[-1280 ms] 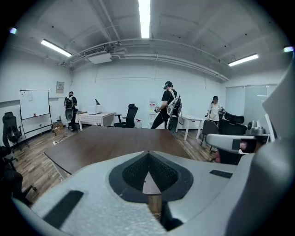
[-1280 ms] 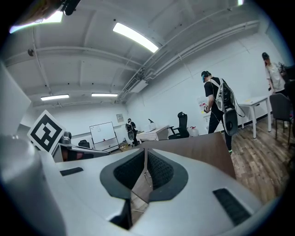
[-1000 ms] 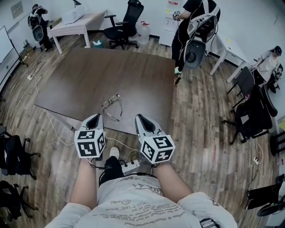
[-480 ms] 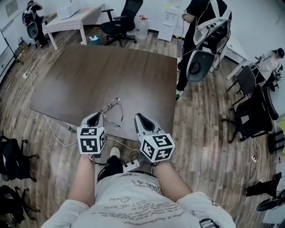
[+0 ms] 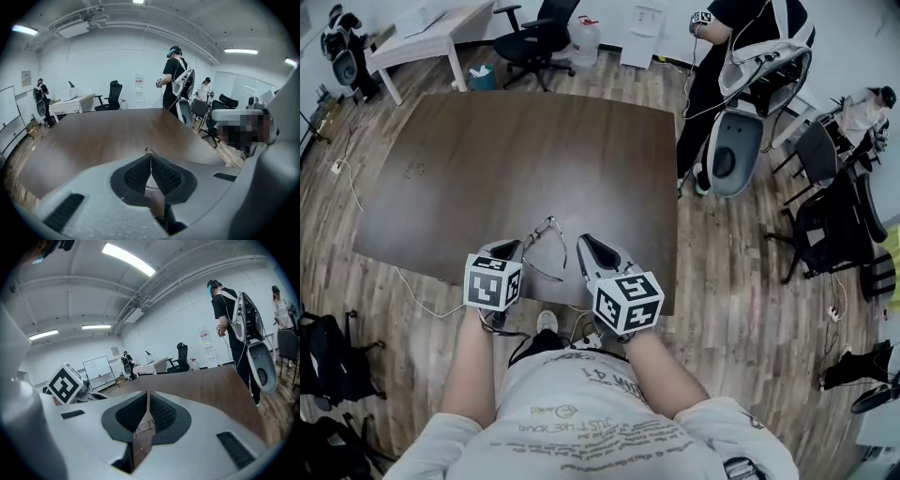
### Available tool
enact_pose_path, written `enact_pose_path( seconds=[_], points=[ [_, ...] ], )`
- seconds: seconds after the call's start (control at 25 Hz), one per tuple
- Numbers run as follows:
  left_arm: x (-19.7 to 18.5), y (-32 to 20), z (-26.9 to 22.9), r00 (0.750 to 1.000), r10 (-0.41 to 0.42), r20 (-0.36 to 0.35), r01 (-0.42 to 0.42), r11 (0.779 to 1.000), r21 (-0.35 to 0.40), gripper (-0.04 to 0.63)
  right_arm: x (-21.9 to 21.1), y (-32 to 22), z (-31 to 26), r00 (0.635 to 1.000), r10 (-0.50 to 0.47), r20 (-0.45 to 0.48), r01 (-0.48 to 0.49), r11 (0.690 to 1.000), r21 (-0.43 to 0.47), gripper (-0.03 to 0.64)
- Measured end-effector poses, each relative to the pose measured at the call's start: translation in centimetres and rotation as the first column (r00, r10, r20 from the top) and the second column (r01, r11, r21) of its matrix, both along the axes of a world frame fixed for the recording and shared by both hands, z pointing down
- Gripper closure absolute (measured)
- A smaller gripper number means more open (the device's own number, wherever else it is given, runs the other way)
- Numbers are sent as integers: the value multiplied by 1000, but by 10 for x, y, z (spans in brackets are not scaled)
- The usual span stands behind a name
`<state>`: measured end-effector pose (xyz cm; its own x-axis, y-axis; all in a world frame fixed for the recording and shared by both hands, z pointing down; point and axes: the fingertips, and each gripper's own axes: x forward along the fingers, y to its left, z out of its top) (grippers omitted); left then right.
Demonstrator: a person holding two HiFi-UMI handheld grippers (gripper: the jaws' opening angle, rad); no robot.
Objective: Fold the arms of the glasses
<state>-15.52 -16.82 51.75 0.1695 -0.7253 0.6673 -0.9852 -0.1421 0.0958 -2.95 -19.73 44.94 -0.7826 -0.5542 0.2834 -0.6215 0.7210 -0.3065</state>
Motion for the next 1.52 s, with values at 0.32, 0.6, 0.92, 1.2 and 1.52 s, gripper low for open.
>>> enact_pose_path(
  seconds=[0.32,0.6,0.92,1.2,1.52],
  points=[
    [-36,-45,48,987,144,-70,-153,979,-138,580,-29,-34,13,998,41,-41,-41,999,-10,600],
    [-34,-71,93,886,365,-287,-442,853,-277,577,-29,-62,25,990,127,-67,-130,991,-37,600],
    [-28,-79,137,783,470,-407,-614,686,-390,468,-18,-87,38,967,243,-81,-249,966,-74,600],
    [-15,-86,150,740,456,-495,-659,637,-400,471,-28,-98,48,960,268,-86,-276,956,-99,600],
    [-3,-89,162,738,488,-466,-672,599,-436,497,-29,-106,50,953,285,-102,-295,951,-96,600]
  ],
)
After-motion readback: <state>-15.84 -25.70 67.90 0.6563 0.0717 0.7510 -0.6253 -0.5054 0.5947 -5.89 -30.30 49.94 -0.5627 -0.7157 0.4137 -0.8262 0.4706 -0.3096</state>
